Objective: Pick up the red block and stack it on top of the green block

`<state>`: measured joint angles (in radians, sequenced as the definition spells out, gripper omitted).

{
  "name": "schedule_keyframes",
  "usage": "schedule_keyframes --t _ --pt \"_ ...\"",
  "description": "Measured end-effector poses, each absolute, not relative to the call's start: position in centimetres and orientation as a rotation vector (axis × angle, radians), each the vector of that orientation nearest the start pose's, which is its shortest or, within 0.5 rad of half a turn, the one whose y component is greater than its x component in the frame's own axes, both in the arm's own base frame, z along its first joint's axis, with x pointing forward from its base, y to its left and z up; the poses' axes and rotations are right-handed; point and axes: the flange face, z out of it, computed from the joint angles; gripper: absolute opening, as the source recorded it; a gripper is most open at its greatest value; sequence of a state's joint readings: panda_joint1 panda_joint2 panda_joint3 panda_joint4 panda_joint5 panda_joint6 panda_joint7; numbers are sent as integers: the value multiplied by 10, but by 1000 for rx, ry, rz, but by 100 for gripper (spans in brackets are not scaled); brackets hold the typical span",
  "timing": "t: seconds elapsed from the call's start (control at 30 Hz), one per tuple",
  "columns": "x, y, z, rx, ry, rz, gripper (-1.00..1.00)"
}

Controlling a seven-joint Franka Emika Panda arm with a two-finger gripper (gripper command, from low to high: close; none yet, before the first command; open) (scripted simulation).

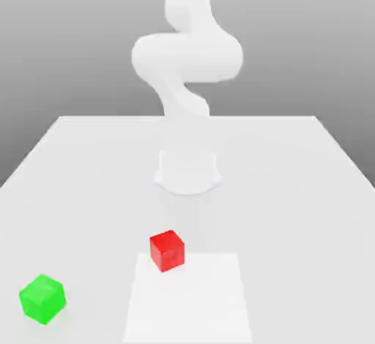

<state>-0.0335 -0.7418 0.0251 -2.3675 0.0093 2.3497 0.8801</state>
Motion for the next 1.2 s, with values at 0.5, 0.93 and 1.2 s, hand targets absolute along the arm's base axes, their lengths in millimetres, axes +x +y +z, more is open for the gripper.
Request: schedule_keyframes --t 0.5,0.93,1.2 --pt "363 -34 284 -2079 2244 -179 0" --pt "322 -39 145 -1913 2491 -1 -100" --pt "325 -39 173 -1915 2490 -7 -100"
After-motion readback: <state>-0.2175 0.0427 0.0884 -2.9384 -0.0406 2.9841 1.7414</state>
